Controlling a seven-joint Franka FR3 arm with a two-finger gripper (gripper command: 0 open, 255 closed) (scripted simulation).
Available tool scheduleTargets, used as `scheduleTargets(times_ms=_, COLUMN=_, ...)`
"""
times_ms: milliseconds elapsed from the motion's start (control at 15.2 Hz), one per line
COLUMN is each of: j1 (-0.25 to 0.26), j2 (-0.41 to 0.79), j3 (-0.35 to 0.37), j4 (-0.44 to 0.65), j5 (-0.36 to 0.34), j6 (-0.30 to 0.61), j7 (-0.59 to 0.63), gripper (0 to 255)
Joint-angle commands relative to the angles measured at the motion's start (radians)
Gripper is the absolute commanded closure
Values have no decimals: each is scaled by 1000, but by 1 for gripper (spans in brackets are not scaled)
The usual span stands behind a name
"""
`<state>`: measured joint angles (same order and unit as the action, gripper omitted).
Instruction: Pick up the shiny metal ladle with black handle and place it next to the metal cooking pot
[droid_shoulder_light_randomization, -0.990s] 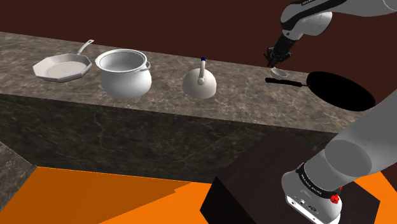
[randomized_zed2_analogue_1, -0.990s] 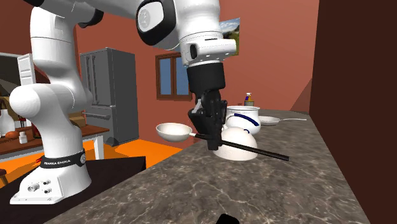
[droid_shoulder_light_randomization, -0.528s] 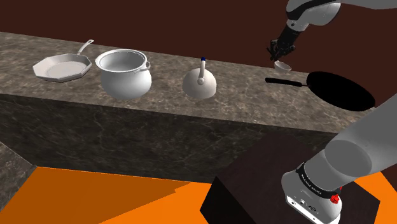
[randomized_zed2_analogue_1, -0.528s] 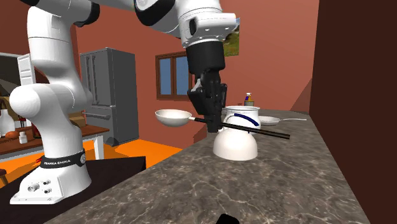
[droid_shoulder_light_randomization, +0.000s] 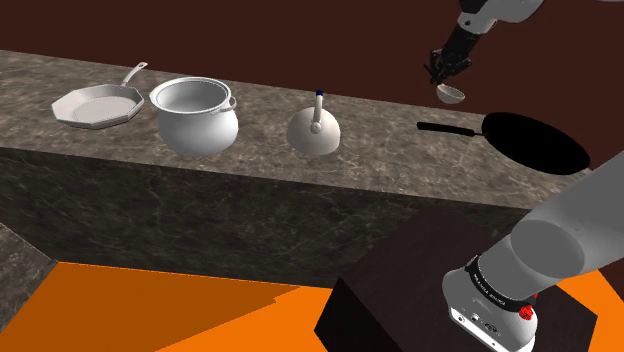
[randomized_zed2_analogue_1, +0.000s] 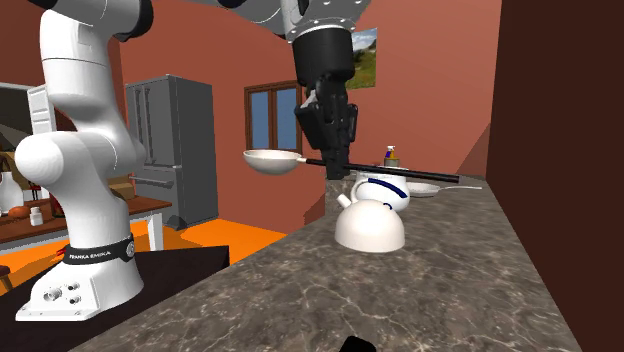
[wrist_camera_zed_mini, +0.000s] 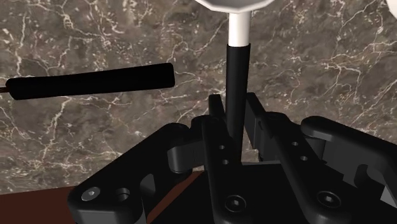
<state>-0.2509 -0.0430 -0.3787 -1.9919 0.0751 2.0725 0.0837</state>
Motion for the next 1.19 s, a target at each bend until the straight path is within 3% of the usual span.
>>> scheduleTargets(times_ms=0, j1=12, j2=-9, j3=13, j4=-1, j5=-7, j6=-6, j7=28, gripper=255)
scheduleTargets(times_ms=594, j1=110, j2=-34, j3=133, j4=-34, j5=-39, j6=16, j7=260, gripper=255)
scheduleTargets(times_ms=1122, j1=197, j2=11, j3=233, j4=14, j5=-53, j6=18, j7=453, gripper=255)
